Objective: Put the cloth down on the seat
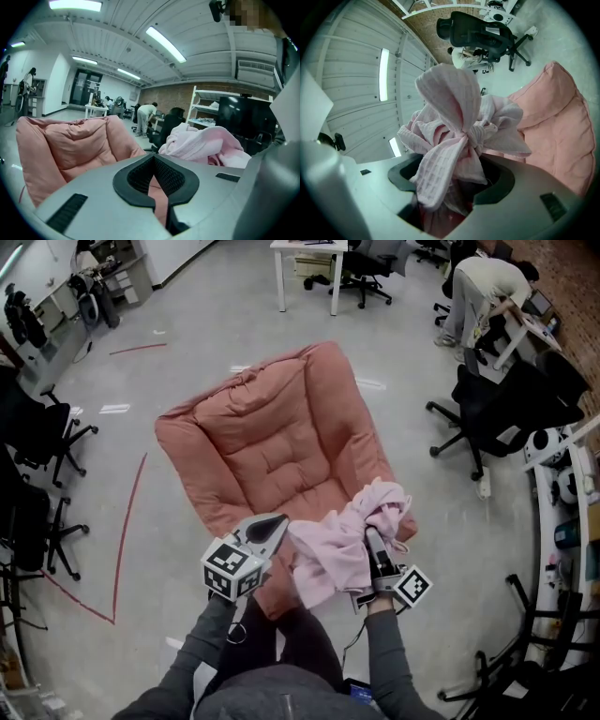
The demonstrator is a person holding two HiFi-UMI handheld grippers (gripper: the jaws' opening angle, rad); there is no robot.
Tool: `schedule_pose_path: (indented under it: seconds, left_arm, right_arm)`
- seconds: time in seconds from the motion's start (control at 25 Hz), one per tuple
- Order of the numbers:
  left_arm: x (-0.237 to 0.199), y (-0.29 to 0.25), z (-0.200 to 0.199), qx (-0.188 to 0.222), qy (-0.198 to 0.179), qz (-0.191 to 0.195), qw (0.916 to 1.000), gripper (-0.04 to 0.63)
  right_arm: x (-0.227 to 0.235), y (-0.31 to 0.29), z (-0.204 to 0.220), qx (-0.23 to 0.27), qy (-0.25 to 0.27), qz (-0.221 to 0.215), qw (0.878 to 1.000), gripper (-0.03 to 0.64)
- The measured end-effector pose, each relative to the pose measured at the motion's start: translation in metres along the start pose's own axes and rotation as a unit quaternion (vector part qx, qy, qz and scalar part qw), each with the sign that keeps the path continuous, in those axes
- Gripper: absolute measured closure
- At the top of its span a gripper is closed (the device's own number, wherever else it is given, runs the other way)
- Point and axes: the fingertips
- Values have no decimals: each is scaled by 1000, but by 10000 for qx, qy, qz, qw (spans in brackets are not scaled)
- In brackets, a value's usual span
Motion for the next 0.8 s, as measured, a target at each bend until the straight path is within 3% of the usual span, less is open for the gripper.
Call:
schedule_pose_path:
  seconds: [0.24,0.44,0.6,0.8]
  left_arm:
    - [-35,-19,2,-29,-18,-112,9999,589]
    - [-72,-42,7,105,283,-214,9993,589]
    - [-89,-67,21,-130,50,-321,9994,589]
    - [-100,-107,40,-207,139,-19,9997,589]
  right_arm:
    - [28,-39,-15,-220,343,361,9985,330]
    - [69,-73,-26,-354,917,950,9906,330]
    - [104,-102,-23,-585,1369,1565,9764,330]
    - [141,-140,-17,-865,2011,2050,9540,330]
Point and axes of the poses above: the fingertips, and each gripper's own axes: y backward along the fingers, x to its right, z out of its underside, and after that the axes turned 13 degrees about -x, right-handed
